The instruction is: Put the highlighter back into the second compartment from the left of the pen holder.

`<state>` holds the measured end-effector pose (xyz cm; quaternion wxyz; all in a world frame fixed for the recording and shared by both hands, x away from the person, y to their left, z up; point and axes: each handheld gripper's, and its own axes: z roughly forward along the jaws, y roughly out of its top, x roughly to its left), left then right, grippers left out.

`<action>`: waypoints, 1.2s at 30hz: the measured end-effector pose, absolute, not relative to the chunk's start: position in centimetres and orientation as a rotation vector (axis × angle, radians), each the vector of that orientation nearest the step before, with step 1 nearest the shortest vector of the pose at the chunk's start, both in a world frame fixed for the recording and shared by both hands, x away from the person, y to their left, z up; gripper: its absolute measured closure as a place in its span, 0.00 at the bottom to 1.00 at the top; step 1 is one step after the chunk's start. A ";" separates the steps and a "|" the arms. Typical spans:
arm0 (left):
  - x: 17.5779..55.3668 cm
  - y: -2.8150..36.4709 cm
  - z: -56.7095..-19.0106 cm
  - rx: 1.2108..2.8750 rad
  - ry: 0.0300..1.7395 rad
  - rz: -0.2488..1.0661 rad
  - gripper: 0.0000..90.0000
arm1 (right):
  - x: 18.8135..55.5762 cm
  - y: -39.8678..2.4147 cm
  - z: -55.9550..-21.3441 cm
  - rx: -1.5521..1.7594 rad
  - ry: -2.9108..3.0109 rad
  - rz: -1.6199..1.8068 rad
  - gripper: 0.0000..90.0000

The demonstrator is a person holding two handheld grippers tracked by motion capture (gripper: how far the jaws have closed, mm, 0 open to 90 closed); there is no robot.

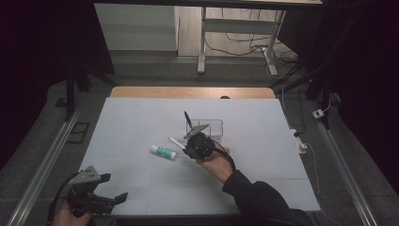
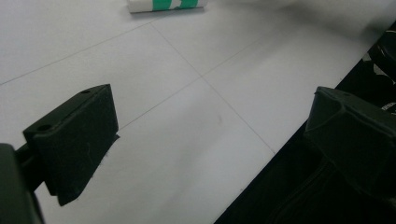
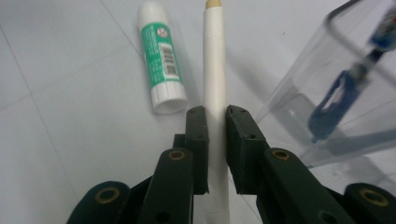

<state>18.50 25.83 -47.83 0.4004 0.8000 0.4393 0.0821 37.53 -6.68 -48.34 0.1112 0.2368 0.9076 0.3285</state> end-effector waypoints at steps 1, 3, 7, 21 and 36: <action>18.5 25.8 -47.8 2.022 1.111 0.207 0.03 | 37.5 -6.9 -48.1 0.699 2.657 0.981 0.88; 18.5 25.9 -47.8 2.021 1.106 0.203 0.03 | 37.5 -7.3 -47.7 0.698 2.646 1.012 0.88; 18.5 26.0 -47.8 2.012 1.102 0.195 0.03 | 37.3 -7.9 -46.9 0.700 2.629 1.075 0.88; 20.2 24.7 -46.6 1.905 0.893 0.189 0.00 | 35.6 -10.2 -44.4 0.655 2.599 1.243 0.88; 26.5 18.8 -44.3 1.849 0.821 0.113 0.00 | 32.4 -13.4 -42.3 0.600 2.540 1.385 0.88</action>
